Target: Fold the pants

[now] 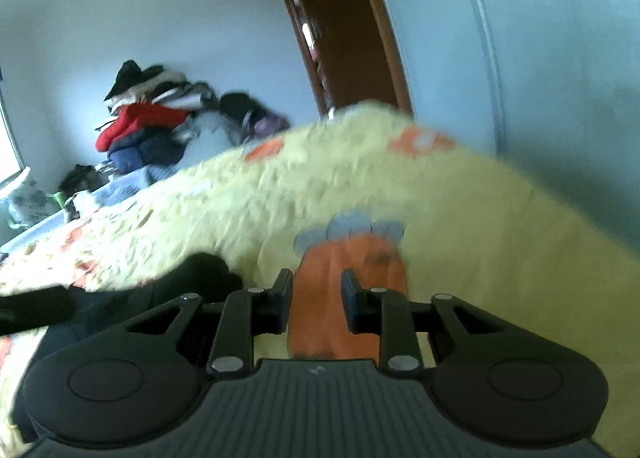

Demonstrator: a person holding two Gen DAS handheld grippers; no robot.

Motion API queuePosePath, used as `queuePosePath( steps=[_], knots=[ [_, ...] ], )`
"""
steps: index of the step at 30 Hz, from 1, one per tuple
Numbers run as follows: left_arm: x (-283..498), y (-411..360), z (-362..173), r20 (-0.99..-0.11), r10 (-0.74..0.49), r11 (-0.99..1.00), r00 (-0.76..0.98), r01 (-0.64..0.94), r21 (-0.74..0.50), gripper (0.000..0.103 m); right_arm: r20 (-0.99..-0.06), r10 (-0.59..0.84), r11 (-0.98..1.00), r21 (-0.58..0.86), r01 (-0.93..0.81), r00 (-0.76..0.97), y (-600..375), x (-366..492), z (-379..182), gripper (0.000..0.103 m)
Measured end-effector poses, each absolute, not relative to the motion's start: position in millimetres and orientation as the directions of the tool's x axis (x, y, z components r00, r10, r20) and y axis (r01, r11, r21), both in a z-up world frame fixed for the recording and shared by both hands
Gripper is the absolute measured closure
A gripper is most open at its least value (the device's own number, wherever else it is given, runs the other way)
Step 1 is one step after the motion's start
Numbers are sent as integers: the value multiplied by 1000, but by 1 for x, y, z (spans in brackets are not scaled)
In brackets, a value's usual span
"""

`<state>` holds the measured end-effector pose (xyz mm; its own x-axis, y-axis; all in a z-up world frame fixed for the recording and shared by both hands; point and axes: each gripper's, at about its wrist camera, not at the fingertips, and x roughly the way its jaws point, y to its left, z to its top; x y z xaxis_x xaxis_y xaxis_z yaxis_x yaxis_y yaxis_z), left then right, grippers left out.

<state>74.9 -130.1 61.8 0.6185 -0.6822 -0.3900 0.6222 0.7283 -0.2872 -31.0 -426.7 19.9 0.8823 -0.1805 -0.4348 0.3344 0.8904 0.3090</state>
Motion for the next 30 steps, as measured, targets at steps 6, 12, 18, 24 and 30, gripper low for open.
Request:
queuePosePath(
  steps=[6,12,18,24,30],
  knots=[
    [125,-105,54,-504,-263,916,823,377,137,6,-439,72,975,221,30,895,-366,23,41,75],
    [175,-99,3,-641,-190,926,744,353,135,16,-577,39,995,-54,-86,816,-305,78,16,75],
    [160,-70,4,-595,-189,953,781,291,80,17,-566,-41,999,-16,39,823,-342,45,15,50],
    [118,-77,6,-602,-245,905,760,402,141,14,-556,39,996,-50,-80,830,-321,17,9,50],
    [85,-49,2,-564,-235,917,792,373,142,16,-524,-64,998,-40,50,849,-332,-8,10,37]
  ],
)
